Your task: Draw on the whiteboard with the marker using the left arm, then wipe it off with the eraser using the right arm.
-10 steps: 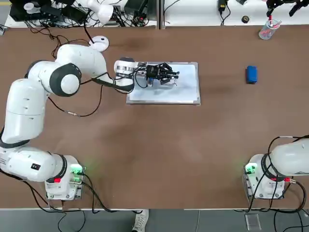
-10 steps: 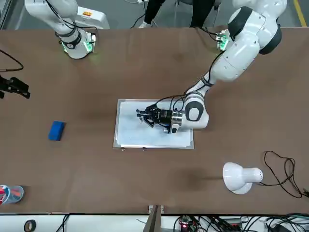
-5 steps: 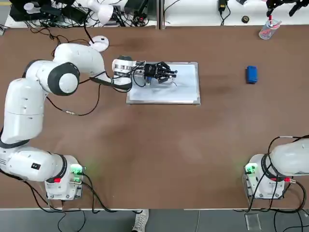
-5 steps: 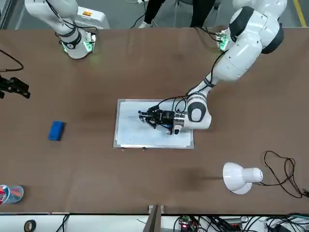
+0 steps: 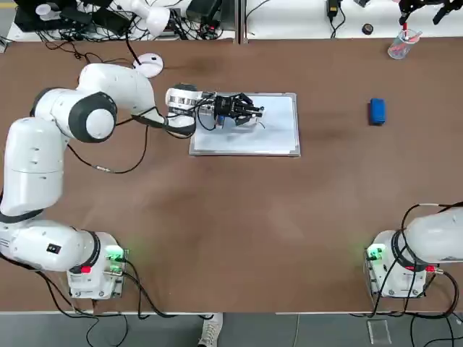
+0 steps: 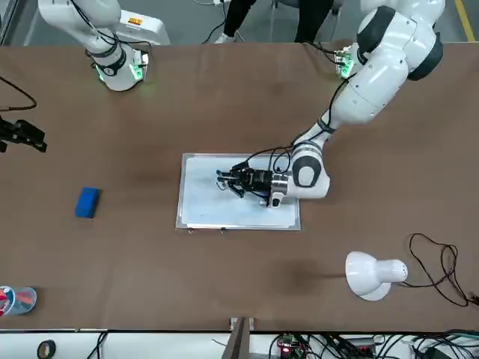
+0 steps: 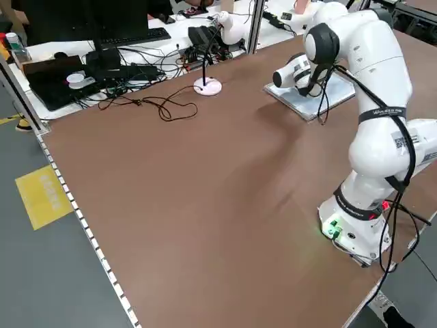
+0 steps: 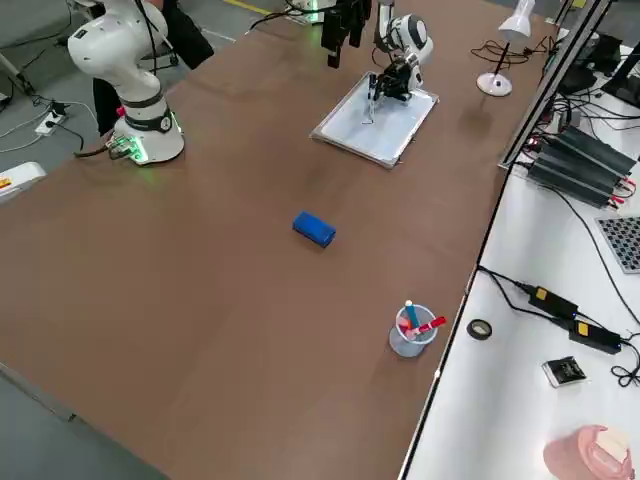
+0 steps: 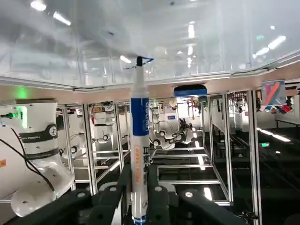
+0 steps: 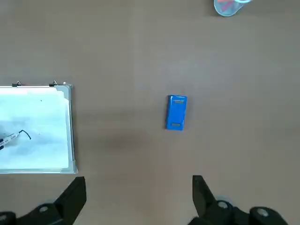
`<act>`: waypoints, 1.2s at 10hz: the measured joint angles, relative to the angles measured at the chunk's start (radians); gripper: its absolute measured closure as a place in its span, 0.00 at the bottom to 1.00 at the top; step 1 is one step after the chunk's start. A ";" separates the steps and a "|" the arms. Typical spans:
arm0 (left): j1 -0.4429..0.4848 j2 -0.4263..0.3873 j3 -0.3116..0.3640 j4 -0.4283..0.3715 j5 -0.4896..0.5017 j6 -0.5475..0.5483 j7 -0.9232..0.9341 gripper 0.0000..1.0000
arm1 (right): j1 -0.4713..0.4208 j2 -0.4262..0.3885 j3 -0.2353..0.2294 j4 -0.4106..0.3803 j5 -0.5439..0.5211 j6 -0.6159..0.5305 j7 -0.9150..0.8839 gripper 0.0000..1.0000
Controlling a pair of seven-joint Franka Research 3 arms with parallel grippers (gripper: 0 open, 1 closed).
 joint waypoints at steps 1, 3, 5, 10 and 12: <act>0.001 -0.006 0.002 -0.003 0.015 0.000 -0.011 0.83 | 0.000 0.000 0.000 0.000 0.000 0.000 0.000 0.00; 0.007 -0.012 0.005 -0.004 0.041 0.000 -0.027 0.83 | 0.000 0.000 0.000 0.000 0.000 0.000 0.000 0.00; 0.011 -0.014 0.007 -0.004 0.050 0.000 -0.030 0.83 | 0.000 0.000 0.000 -0.001 0.000 0.000 0.000 0.00; 0.011 -0.014 0.022 0.024 0.103 0.001 -0.085 0.83 | 0.005 0.001 0.002 -0.019 0.000 0.000 0.000 0.00; 0.011 -0.011 0.027 0.039 0.126 0.003 -0.120 0.83 | 0.010 0.001 0.003 -0.025 0.000 0.000 0.000 0.00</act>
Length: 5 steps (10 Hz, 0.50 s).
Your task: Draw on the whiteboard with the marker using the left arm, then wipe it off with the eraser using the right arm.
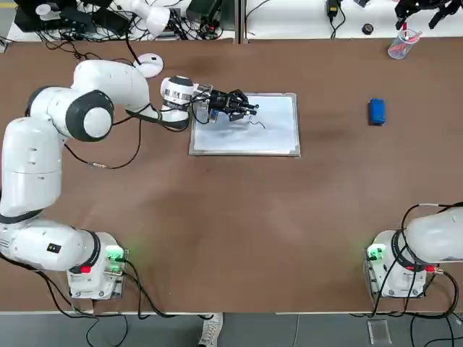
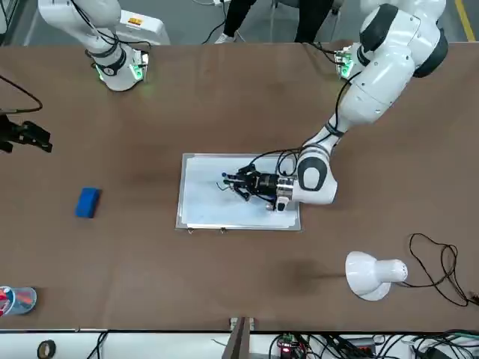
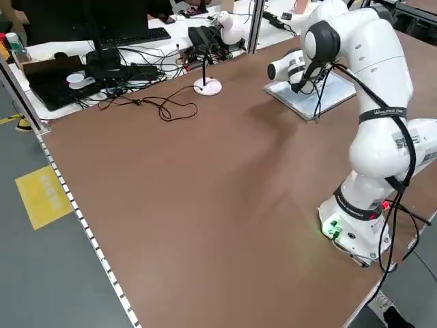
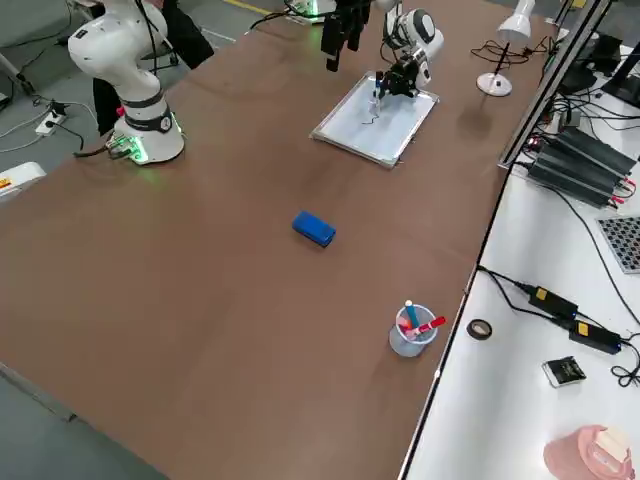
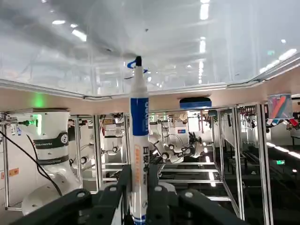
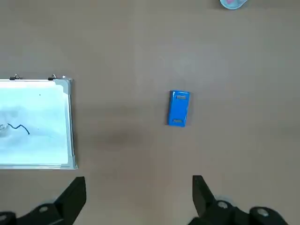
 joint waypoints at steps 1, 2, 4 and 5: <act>0.000 0.003 0.003 0.011 0.005 0.003 -0.009 0.83 | 0.001 0.000 0.000 -0.001 0.000 0.000 0.000 0.00; -0.001 0.007 0.005 0.023 0.011 0.007 -0.022 0.83 | 0.001 0.000 0.000 -0.001 0.000 0.000 0.000 0.00; -0.001 0.014 0.009 0.052 0.033 0.018 -0.057 0.83 | 0.001 0.000 0.000 -0.001 0.000 0.000 0.000 0.00; -0.001 0.016 0.009 0.070 0.057 0.021 -0.089 0.83 | 0.001 0.000 0.000 -0.001 0.000 0.000 0.000 0.00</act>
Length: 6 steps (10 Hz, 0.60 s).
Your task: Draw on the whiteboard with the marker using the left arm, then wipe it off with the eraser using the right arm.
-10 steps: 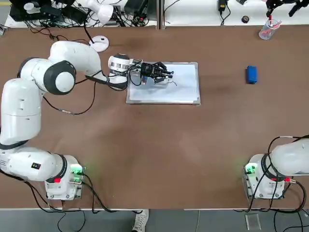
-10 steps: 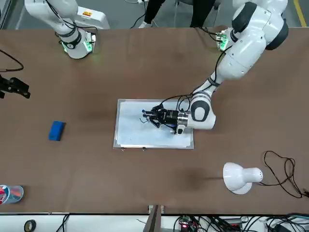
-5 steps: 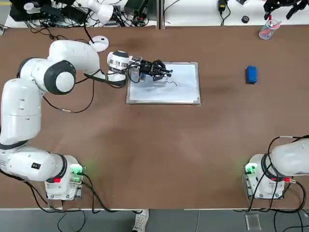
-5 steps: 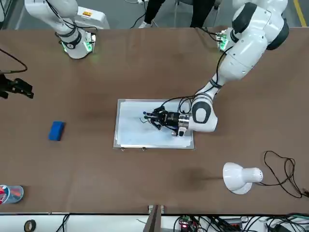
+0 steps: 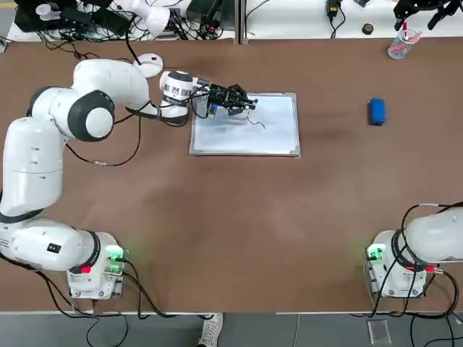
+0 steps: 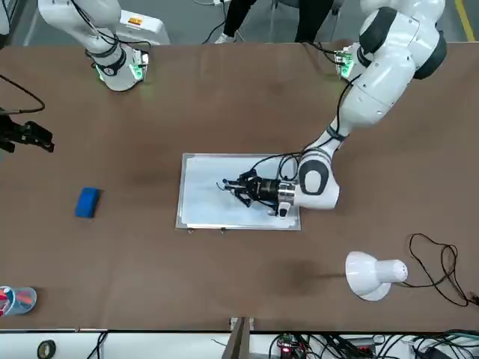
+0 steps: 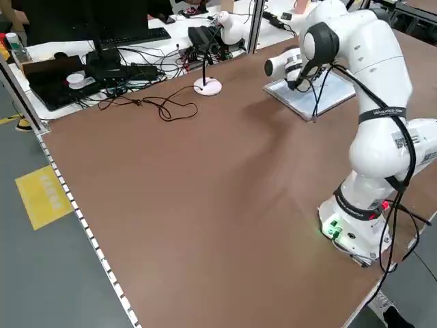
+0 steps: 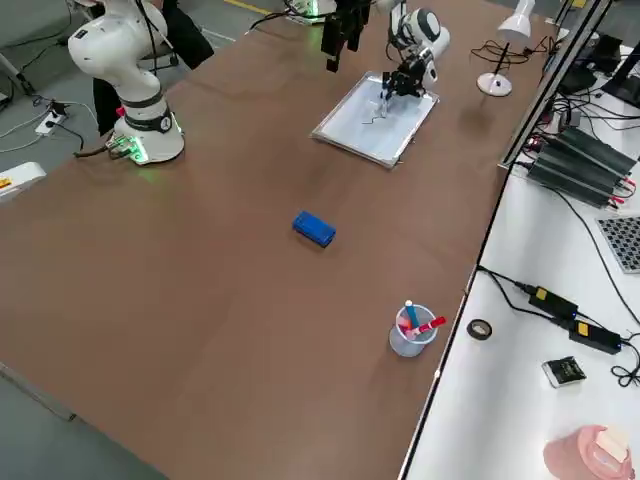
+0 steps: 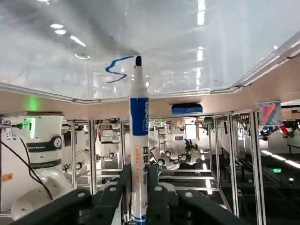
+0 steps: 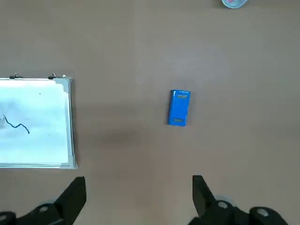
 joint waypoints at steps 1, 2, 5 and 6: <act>0.000 0.000 0.000 0.020 0.028 0.001 -0.037 0.83 | 0.000 0.000 0.000 0.000 0.000 0.000 0.000 0.00; 0.001 0.000 0.000 0.042 0.054 0.001 -0.073 0.83 | 0.000 0.000 0.000 0.000 0.000 0.000 0.000 0.00; 0.007 -0.014 0.000 0.088 0.125 0.001 -0.126 0.83 | 0.000 0.000 -0.001 0.000 0.000 -0.001 0.001 0.00; 0.014 -0.026 0.001 0.096 0.162 0.001 -0.131 0.83 | 0.000 0.000 -0.001 0.000 0.000 -0.002 0.003 0.00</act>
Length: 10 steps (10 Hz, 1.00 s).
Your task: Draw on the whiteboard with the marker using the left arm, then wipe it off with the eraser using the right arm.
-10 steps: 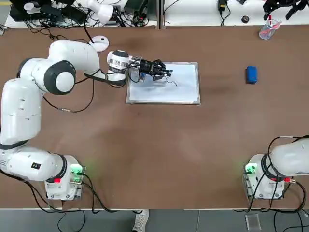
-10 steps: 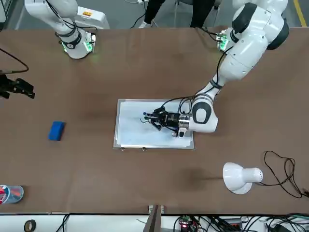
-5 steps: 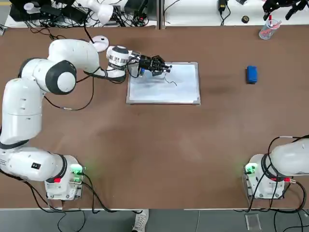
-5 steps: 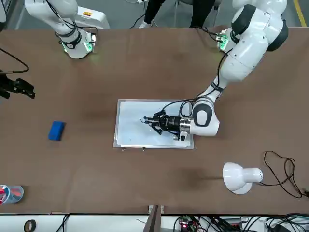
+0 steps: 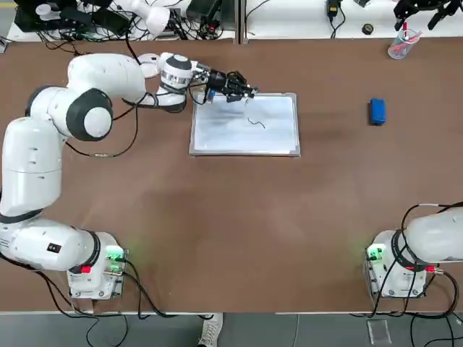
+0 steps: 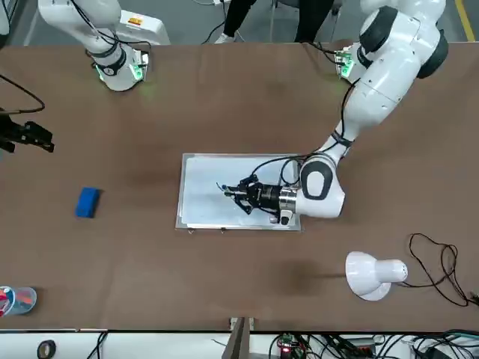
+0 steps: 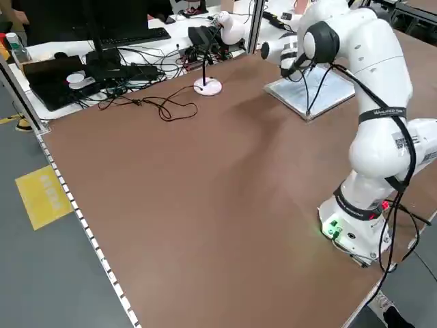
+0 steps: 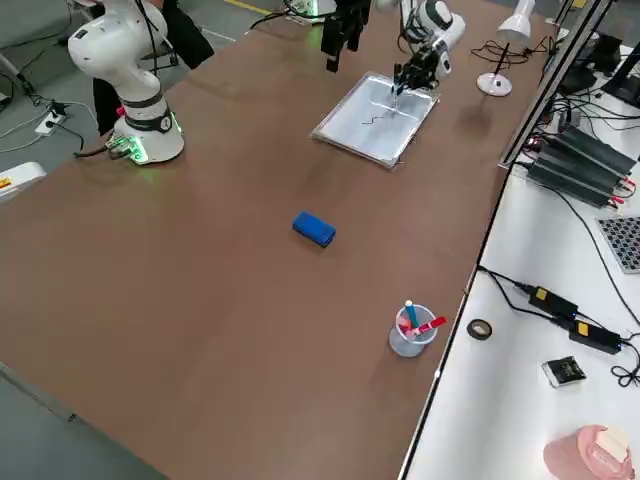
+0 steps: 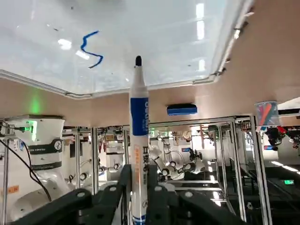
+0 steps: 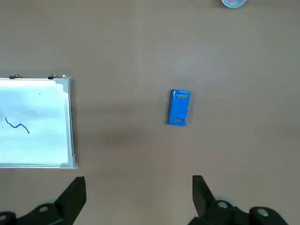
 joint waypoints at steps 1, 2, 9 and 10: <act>0.010 -0.017 0.000 0.004 0.045 0.000 -0.002 0.83 | 0.000 0.000 -0.001 -0.001 0.000 -0.003 0.006 0.00; 0.021 -0.041 0.000 0.007 0.100 -0.002 -0.004 0.83 | 0.000 -0.002 -0.002 -0.005 0.000 -0.005 0.015 0.00; 0.123 -0.245 0.000 0.008 0.656 -0.122 -0.075 0.83 | -0.021 -0.030 -0.018 -0.094 0.000 0.043 0.008 0.00; 0.150 -0.270 0.000 0.008 0.744 -0.172 -0.071 0.83 | -0.030 -0.031 -0.019 -0.108 0.000 0.066 -0.009 0.00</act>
